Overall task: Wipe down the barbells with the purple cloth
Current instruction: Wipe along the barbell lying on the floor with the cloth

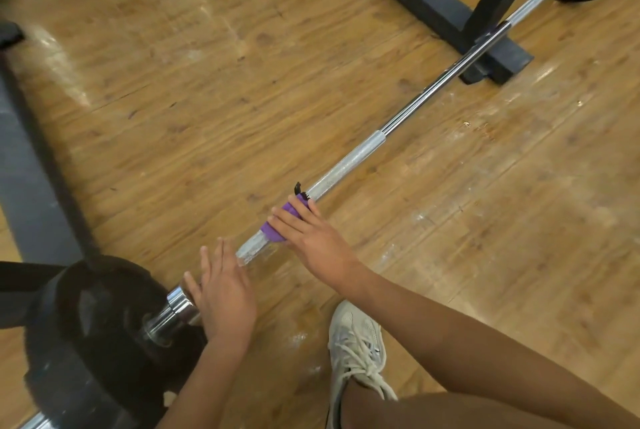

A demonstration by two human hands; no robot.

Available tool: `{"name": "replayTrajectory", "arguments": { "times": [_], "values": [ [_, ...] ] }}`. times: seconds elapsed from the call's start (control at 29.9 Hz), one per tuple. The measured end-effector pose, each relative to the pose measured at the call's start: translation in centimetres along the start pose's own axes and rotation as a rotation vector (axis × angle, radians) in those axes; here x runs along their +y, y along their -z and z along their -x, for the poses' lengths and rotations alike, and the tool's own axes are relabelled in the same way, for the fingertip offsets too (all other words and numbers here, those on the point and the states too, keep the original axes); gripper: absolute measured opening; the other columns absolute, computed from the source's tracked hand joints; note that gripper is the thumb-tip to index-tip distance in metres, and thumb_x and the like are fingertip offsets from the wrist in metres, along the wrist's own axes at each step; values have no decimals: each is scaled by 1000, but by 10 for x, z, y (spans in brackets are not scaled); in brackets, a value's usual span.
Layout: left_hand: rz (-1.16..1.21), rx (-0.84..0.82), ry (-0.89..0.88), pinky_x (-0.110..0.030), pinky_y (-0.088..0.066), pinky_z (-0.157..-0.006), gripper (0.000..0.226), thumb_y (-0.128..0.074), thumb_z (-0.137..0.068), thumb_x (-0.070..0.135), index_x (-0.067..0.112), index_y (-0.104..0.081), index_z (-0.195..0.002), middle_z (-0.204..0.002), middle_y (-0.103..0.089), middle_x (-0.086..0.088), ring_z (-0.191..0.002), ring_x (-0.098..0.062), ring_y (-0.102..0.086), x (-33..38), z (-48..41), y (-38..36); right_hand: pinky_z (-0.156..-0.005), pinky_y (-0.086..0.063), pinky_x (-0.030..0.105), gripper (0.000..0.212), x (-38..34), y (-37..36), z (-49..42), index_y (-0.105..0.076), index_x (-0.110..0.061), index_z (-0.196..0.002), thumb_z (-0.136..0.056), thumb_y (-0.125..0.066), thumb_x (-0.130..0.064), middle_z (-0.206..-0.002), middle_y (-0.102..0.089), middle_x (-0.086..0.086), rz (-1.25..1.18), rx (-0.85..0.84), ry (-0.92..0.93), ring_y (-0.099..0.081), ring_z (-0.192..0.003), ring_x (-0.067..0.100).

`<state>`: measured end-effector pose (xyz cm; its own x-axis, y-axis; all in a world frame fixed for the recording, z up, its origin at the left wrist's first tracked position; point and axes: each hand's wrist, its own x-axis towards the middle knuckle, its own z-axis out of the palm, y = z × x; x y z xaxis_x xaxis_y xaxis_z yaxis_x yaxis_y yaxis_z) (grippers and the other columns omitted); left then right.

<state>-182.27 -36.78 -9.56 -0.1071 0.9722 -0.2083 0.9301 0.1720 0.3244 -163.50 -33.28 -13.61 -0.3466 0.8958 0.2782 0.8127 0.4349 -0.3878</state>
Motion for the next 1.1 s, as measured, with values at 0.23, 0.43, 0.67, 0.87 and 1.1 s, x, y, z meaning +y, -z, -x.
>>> {"name": "replayTrajectory", "arguments": {
  "times": [0.23, 0.43, 0.67, 0.87, 1.1],
  "values": [
    [-46, 1, -84, -50, 12, -121, 57, -24, -108, 38, 20, -15, -161, -168, -7, 7, -155, -14, 3, 13, 1, -10, -124, -10, 39, 65, 4, 2, -3, -49, -17, -148, -88, -73, -5, -152, -49, 1, -8, -35, 114, -34, -147, 28],
    [-14, -8, -72, -49, 4, -124, 54, -25, -108, 35, 20, -23, -160, -166, -16, 7, -155, -13, -5, 12, -2, -8, -124, -17, 48, 47, 7, 10, -7, -48, -15, -149, -102, -52, -18, -154, -48, 2, -30, -78, -42, -29, -150, 30],
    [30, -38, -50, -53, -6, -123, 48, -32, -108, 27, 19, -38, -154, -163, -31, 5, -154, -16, -18, 15, -4, -2, -124, -16, 45, 48, 17, 20, -12, -50, -14, -147, -100, -60, -17, -152, -50, 3, -12, -120, 56, -34, -148, 30],
    [38, -30, -50, -54, -7, -123, 48, -32, -108, 28, 20, -39, -154, -162, -34, 5, -153, -16, -21, 15, -2, -2, -122, -14, 49, 40, -2, 25, -18, -54, -9, -142, -104, -54, -19, -148, -53, 4, -128, -107, -169, -30, -148, 34],
    [62, -52, -44, -53, -8, -123, 48, -31, -108, 28, 22, -38, -154, -162, -32, 7, -153, -14, -20, 17, 5, -3, -123, -16, 47, 41, 13, 34, -18, -53, -10, -144, -104, -52, -21, -147, -54, 5, -92, -157, -148, -35, -147, 32]
  ]
}}
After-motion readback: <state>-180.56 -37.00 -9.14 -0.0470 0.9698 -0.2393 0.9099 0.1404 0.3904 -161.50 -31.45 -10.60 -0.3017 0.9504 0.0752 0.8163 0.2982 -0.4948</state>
